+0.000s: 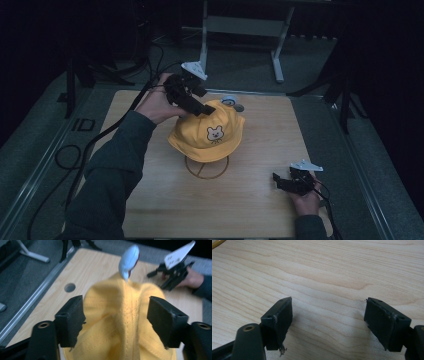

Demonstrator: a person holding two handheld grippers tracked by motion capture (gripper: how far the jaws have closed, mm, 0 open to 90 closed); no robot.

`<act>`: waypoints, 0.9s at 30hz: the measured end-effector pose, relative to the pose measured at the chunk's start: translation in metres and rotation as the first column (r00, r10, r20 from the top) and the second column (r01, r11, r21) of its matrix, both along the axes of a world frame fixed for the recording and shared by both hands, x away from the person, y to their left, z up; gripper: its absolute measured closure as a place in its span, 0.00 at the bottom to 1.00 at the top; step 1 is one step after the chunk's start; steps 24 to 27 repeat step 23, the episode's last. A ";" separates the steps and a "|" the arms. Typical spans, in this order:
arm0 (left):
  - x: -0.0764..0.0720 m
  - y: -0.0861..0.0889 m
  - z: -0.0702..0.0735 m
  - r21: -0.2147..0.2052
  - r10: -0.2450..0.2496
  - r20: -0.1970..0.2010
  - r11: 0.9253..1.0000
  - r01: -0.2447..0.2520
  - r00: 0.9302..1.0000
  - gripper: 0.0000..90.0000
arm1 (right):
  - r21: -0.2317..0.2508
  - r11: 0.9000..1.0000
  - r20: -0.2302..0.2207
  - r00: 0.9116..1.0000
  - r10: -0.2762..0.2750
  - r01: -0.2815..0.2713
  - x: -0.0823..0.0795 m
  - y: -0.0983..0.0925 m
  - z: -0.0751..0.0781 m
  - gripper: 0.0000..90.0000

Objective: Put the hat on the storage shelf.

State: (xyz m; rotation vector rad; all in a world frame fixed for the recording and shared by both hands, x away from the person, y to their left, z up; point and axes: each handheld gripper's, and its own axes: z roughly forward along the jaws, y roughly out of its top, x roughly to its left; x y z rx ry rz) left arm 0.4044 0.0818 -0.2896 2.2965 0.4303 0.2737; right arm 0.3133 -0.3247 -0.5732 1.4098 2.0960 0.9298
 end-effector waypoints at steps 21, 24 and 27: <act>-0.006 0.088 -0.006 -0.212 0.195 -0.021 0.958 -0.195 0.981 0.34 | 0.000 1.000 0.000 1.000 0.000 0.000 0.000 0.000 0.000 0.25; -0.008 0.099 -0.011 -0.221 0.214 -0.028 0.951 -0.215 0.976 0.33 | 0.000 1.000 0.000 1.000 0.000 0.000 0.000 0.000 0.000 0.25; -0.008 0.099 -0.011 -0.221 0.214 -0.028 0.951 -0.215 0.976 0.33 | 0.000 1.000 0.000 1.000 0.000 0.000 0.000 0.000 0.000 0.25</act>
